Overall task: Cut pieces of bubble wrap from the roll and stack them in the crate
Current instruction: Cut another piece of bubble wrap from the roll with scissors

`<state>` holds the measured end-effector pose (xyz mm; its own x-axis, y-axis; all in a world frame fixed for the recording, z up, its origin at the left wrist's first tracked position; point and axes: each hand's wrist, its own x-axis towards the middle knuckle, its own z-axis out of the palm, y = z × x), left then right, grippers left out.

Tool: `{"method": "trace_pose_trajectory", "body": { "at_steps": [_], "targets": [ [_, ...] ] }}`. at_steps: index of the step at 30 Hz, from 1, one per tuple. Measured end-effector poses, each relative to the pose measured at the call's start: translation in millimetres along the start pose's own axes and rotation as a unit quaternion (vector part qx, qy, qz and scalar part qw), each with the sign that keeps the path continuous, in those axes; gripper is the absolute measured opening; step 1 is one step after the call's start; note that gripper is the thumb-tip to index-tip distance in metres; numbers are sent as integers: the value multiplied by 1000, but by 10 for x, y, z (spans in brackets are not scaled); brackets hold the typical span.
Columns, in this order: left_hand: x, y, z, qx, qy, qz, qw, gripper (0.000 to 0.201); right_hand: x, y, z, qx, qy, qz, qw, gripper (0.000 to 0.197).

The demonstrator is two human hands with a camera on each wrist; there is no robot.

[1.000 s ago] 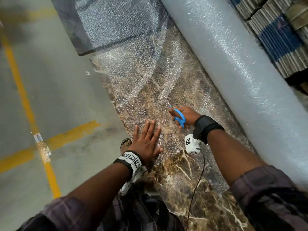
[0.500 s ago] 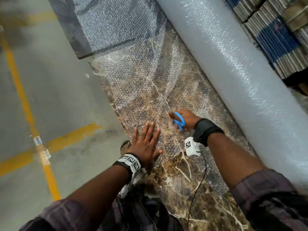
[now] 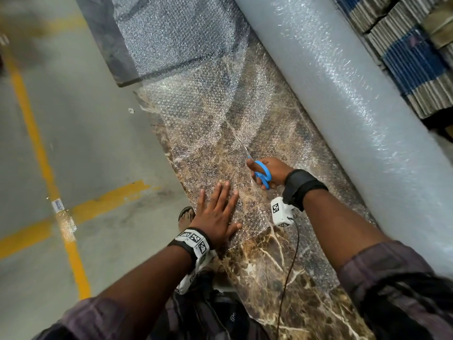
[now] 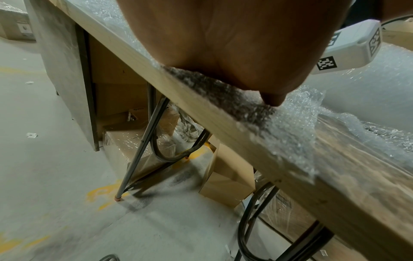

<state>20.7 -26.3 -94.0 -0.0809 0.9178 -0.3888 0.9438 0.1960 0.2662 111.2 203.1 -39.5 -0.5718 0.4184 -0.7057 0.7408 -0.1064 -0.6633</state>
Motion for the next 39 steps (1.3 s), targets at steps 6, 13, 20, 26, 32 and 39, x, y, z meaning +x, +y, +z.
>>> {"method": "trace_pose_trajectory", "body": {
  "at_steps": [6, 13, 20, 26, 32, 39],
  "targets": [
    [-10, 0, -2, 6, 6, 0, 1000, 82, 73, 81, -14, 28, 13, -8, 999, 66],
    [-6, -5, 1, 0, -11, -3, 1000, 82, -131, 171, 24, 65, -3, 4, 998, 80],
    [-24, 56, -134, -26, -30, -13, 999, 81, -629, 374, 13, -39, 20, 16, 999, 60],
    [-83, 44, -449, -133, 1, 19, 991, 72, -790, 403, 346, -27, 260, -52, 964, 51],
    [-83, -358, -766, -221, 26, 52, 974, 46, -679, 349, 970, -77, 323, -53, 942, 32],
    [212, -1270, -972, 9, 62, 59, 996, 56, -638, 446, 1371, -153, 416, -8, 896, 42]
  ]
}}
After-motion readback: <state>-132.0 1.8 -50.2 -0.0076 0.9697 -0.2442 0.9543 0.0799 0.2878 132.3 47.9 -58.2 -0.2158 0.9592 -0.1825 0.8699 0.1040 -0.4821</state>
